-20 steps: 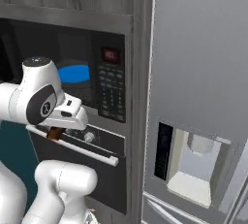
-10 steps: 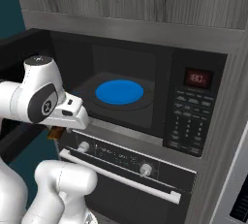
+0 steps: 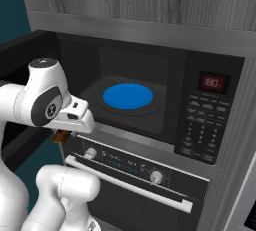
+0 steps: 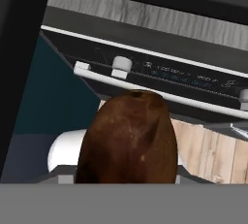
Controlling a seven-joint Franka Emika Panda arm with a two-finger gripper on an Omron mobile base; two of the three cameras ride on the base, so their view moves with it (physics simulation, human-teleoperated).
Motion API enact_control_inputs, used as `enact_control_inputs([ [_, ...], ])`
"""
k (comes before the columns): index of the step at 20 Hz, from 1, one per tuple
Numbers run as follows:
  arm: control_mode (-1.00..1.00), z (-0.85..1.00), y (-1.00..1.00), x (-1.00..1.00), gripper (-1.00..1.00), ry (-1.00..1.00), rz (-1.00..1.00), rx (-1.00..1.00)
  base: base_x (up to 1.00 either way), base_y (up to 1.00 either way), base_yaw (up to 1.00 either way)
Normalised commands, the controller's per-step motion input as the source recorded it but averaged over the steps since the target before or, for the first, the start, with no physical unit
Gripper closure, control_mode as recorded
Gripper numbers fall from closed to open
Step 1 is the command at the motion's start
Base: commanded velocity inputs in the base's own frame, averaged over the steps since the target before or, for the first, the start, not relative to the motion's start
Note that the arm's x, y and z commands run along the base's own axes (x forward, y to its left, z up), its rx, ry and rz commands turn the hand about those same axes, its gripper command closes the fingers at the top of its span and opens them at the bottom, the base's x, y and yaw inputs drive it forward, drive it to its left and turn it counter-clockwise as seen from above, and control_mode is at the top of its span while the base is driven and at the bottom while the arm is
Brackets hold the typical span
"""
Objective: Pick the sweet potato from the counter and place it in the microwave.
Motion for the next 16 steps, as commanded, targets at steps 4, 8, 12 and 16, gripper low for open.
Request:
enact_control_inputs([
  [4,-1.00,0.00,-0.11,0.67,1.00,-0.03,-0.23,0.00,0.00,0.00,0.00],
  [8,-1.00,0.00,-0.26,0.94,1.00,-0.12,-0.30,0.00,0.00,0.00,0.00],
  [12,-1.00,0.00,-0.52,1.00,1.00,-0.18,-0.12,0.02,0.00,0.00,0.00],
  [16,-1.00,0.00,-0.43,0.96,1.00,-0.23,0.02,0.07,0.00,0.00,0.00],
])
